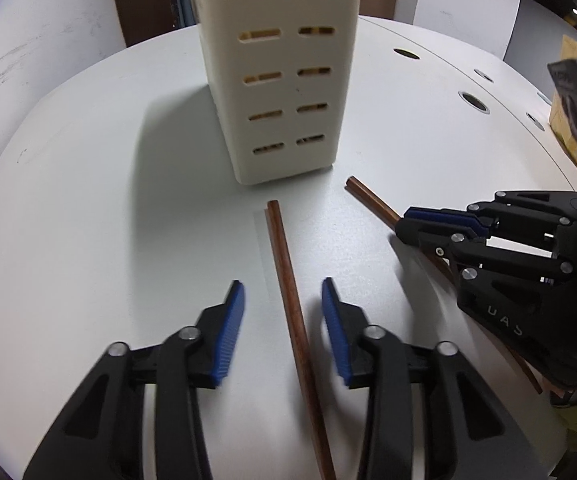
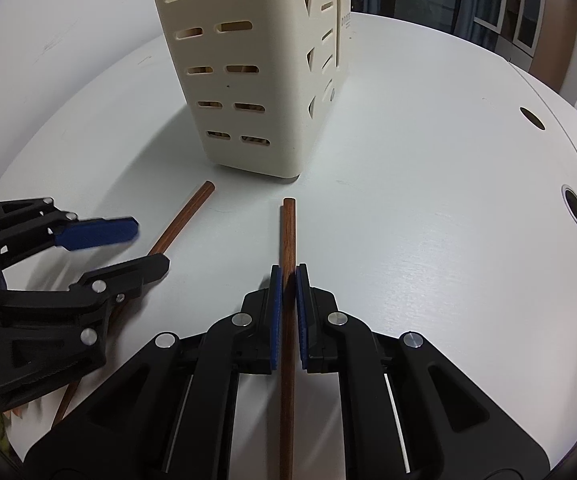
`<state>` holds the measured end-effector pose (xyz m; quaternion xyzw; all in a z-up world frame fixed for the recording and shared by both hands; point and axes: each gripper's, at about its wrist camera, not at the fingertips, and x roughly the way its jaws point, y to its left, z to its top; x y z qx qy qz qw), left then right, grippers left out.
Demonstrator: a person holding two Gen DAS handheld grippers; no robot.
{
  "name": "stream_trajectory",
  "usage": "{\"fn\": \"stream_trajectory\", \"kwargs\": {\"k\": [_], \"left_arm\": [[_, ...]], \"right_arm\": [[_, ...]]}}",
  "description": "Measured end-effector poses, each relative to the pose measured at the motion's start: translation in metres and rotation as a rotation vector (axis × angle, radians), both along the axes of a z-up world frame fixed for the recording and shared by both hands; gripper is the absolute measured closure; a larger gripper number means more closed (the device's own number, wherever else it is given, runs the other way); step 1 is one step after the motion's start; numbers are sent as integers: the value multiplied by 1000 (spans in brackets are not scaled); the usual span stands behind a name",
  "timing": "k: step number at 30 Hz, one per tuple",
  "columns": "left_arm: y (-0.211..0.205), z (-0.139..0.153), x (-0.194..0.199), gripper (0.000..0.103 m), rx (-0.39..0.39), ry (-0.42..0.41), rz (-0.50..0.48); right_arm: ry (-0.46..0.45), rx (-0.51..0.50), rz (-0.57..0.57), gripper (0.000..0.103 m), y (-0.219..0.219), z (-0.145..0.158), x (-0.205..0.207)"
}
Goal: Organize utensils
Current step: 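Lift both dark brown chopsticks upright and carry them above the holder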
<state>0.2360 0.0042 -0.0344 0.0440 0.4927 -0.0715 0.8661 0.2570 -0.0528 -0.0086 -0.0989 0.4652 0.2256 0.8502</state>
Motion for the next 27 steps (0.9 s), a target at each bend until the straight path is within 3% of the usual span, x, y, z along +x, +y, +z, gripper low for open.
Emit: {"fn": "stream_trajectory", "kwargs": {"k": [4, 6, 9, 15, 27], "left_arm": [[-2, -1, 1, 83, 21, -6, -7], [0, -1, 1, 94, 38, -7, -2], [3, -2, 2, 96, 38, -5, 1], [8, -2, -2, 96, 53, -12, 14], [18, 32, -25, 96, 0, -143, 65]], "right_arm": [[1, 1, 0, 96, 0, 0, 3], [0, -1, 2, 97, 0, -1, 3], [-1, 0, 9, 97, -1, -1, 4], [-7, 18, 3, 97, -8, 1, 3], [-126, 131, -27, 97, -26, 40, -15]]}}
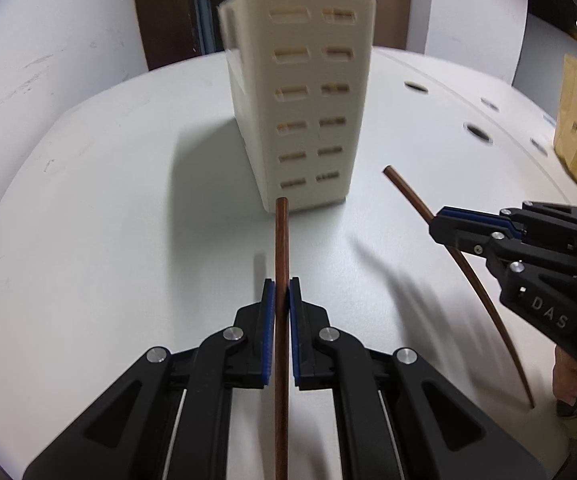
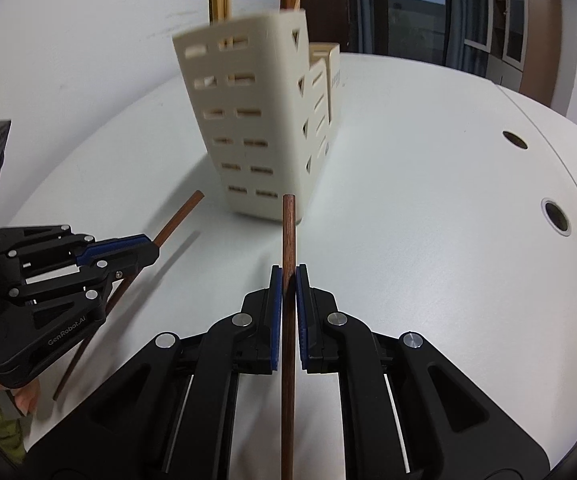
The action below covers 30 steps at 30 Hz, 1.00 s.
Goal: Organize utensils
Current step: 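Lift both dark brown chopsticks upright and carry them above the holder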
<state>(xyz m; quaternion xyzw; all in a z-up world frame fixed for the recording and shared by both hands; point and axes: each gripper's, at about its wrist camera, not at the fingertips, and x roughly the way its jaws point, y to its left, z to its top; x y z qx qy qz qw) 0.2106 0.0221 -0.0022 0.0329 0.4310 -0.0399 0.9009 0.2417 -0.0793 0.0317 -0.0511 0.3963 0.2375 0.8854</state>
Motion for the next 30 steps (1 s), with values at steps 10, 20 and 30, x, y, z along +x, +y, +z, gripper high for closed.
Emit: {"fn": "stream_trajectory", "kwargs": {"k": [10, 20, 30], "left_arm": [[-12, 52, -21, 96, -94, -219, -7], [-24, 95, -19, 96, -126, -398, -5], [-24, 133, -24, 96, -135, -571, -12]], "right_arm": [[-151, 77, -6, 97, -10, 47, -14], [-256, 108, 15, 97, -4, 96, -18], [-355, 134, 35, 97, 2, 147, -14]]}}
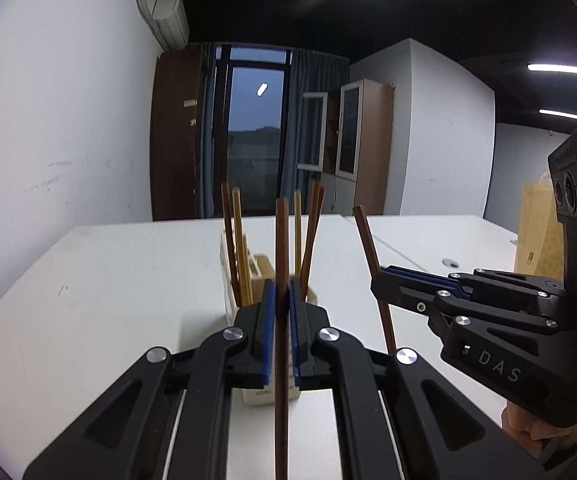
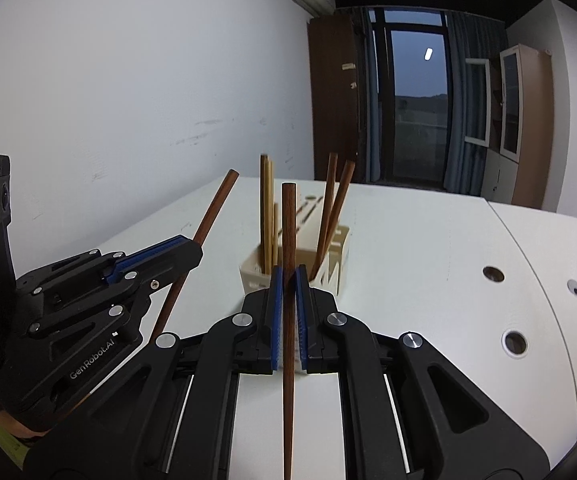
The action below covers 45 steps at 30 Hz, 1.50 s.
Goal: Organize utensils
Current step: 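Lift both dark brown chopsticks upright and carry them above the holder, then lower both chopsticks into the holder and open both tools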
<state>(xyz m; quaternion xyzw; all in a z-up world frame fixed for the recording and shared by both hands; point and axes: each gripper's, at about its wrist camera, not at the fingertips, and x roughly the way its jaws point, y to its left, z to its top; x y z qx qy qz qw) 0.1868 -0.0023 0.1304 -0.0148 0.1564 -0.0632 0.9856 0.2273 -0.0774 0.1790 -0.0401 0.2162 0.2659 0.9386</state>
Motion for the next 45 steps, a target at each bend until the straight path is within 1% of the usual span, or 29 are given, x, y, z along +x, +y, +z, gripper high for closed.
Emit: {"fn": "stream_trajectory", "kwargs": {"k": [2, 6, 12, 15, 18, 23, 24, 25, 27, 29, 33, 36, 37, 38, 42, 45], "left_arm": [[0, 9, 0, 96, -9, -48, 3], [6, 23, 4, 96, -57, -121, 4], [5, 31, 12, 96, -75, -198, 6], [1, 30, 19, 96, -70, -202, 7], [-1, 30, 21, 96, -64, -235, 16], [3, 35, 18, 96, -88, -342, 27], [6, 36, 17, 96, -101, -369, 36], [9, 37, 13, 96, -127, -416, 51], [10, 39, 10, 96, -141, -454, 55], [10, 40, 5, 96, -149, -521, 59], [10, 44, 10, 96, -166, -554, 43], [11, 44, 16, 96, -179, -581, 44], [12, 45, 19, 96, -180, -584, 50], [12, 45, 20, 96, -188, -605, 70], [13, 45, 23, 96, -201, -653, 95], [16, 46, 30, 96, -218, -671, 120]], "right_arm": [[-16, 14, -2, 97, -1, 9, 5], [-43, 62, -3, 97, -5, 20, 12], [-71, 85, 3, 97, -5, 24, 25], [-83, 105, 6, 97, -5, 25, 33], [-100, 133, 13, 97, -6, 30, 40], [-149, 188, 29, 97, -8, 40, 45], [-155, 196, 32, 97, -9, 41, 46], [-168, 212, 32, 97, -10, 43, 47], [-181, 247, 28, 97, -12, 45, 51], [-203, 276, 28, 97, -13, 48, 54], [-256, 304, 36, 97, -14, 52, 56], [-280, 336, 41, 97, -16, 54, 58], [-295, 347, 44, 97, -18, 56, 60], [-310, 359, 41, 97, -19, 56, 59], [-359, 415, 34, 97, -26, 58, 58], [-384, 414, 23, 97, -24, 56, 59]]}}
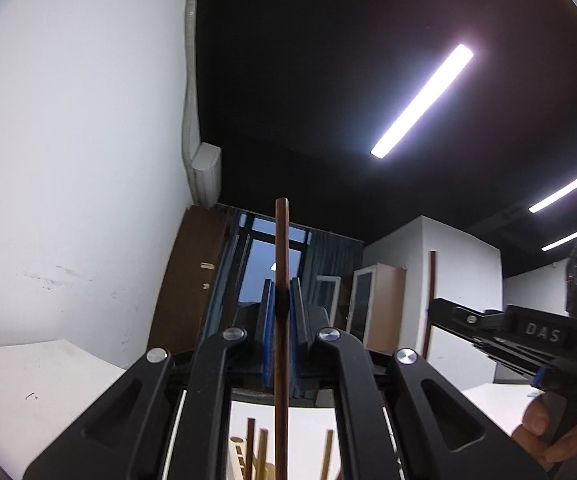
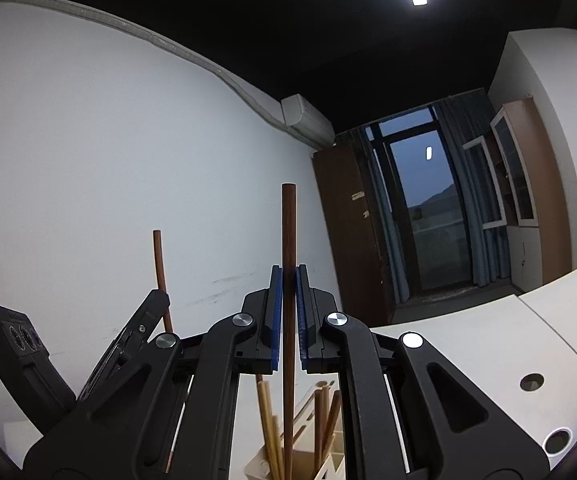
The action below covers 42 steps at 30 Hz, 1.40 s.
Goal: Organize utensils
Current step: 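Lower both chopsticks into the holder and open both tools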
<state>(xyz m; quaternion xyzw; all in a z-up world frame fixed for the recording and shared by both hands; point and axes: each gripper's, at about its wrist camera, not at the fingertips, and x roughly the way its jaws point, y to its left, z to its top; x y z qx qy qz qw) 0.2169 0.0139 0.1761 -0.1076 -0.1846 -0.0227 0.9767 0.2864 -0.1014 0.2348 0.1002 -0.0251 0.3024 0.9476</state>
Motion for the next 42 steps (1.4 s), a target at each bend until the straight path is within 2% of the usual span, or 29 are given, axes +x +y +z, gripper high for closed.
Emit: {"fn": "stream_trajectory", "kwargs": {"k": [3, 9, 15, 24, 42], "left_arm": [[-1, -2, 6, 96, -17, 2, -5], [-7, -8, 15, 96, 3, -19, 5], [-12, -23, 34, 96, 26, 47, -5], [-16, -41, 42, 96, 65, 125, -7], [-8, -59, 33, 96, 93, 236, -9]], "right_arm": [[-6, -7, -4, 97, 6, -4, 7], [3, -33, -5, 97, 13, -13, 13], [45, -101, 2, 97, 25, -26, 26], [98, -154, -3, 97, 28, -40, 33], [168, -238, -11, 96, 36, -48, 37]]}}
